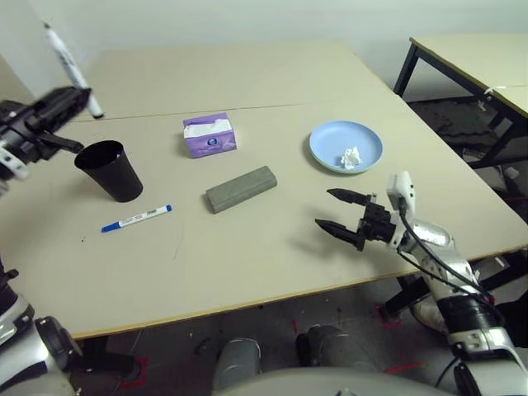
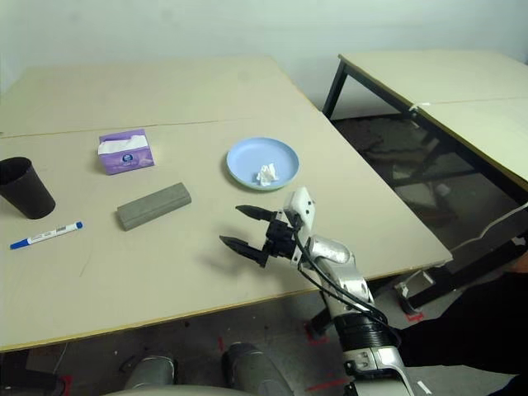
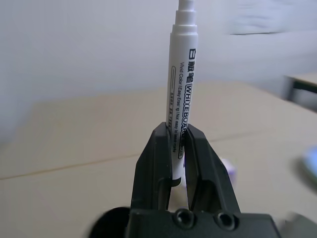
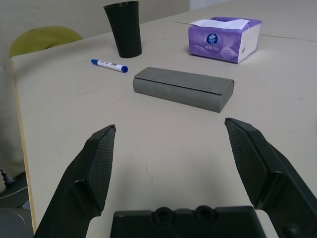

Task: Organize and tidy the items on the table.

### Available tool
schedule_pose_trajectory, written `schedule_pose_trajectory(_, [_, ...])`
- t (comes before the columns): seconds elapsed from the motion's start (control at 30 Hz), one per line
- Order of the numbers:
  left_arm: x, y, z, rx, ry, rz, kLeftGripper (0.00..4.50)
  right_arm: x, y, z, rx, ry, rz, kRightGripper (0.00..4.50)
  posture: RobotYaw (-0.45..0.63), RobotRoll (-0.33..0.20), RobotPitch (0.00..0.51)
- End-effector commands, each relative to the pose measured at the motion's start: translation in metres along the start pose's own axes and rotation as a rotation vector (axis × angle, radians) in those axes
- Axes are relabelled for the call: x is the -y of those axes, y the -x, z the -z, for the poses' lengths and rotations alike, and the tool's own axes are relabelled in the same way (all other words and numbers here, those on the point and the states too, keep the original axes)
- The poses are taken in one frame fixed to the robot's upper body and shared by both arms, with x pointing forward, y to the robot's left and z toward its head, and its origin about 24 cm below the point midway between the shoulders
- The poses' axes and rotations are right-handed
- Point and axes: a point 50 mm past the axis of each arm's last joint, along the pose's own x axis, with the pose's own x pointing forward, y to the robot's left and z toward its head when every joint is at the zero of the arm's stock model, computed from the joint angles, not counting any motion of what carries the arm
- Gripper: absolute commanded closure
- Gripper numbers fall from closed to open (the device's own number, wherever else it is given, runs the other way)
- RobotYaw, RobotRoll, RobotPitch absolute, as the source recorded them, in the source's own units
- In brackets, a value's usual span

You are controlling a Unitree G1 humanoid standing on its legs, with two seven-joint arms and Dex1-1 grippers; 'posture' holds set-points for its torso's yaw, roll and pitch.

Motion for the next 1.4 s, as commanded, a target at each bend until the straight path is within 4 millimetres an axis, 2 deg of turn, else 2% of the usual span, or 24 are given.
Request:
schedule_pose_trajectory(0.03, [-0.01,-0.004,0.022,-0.086,-0.075,-0.106,4.25,0.001,-0.002,0.0,-0.013,-0.004,-0.014,0.0,0.07,0.0,0.065])
schedule_pose_trajectory(0.17, [-0.01,-0.017,0.039,-0.126,-0.127,-0.143,4.25,0.001,-0.003,-0.001,-0.014,-0.002,-0.016,0.0,0.06,0.0,0.065])
schedule_pose_trajectory(0.37, [-0.009,-0.047,0.045,-0.103,-0.142,-0.163,4.25,-0.003,-0.001,0.0,-0.021,0.002,-0.012,0.0,0.02,0.0,0.065])
schedule_pose_trajectory(0.53, [-0.007,-0.061,0.054,-0.102,-0.143,-0.147,4.25,-0.006,0.003,0.0,-0.026,0.007,0.004,0.0,0.0,0.0,0.066])
schedule_pose_trajectory(0.63, [-0.007,-0.059,0.064,-0.119,-0.135,-0.146,4.25,-0.006,0.007,-0.001,-0.029,0.012,0.019,0.0,-0.02,0.0,0.065])
schedule_pose_trajectory(0.8, [-0.014,-0.046,0.078,-0.159,-0.123,-0.18,4.25,-0.007,0.011,-0.001,-0.036,0.013,0.032,0.0,-0.02,0.0,0.066])
schedule_pose_trajectory(1.2, [-0.008,-0.034,0.094,-0.197,-0.091,-0.188,4.25,-0.003,0.01,-0.004,-0.045,0.027,0.012,0.0,0.0,0.0,0.061])
schedule_pose_trajectory(1.4, [-0.002,-0.033,0.094,-0.173,-0.038,-0.204,4.25,-0.003,0.01,-0.005,-0.052,0.036,0.001,0.0,-0.02,0.0,0.061])
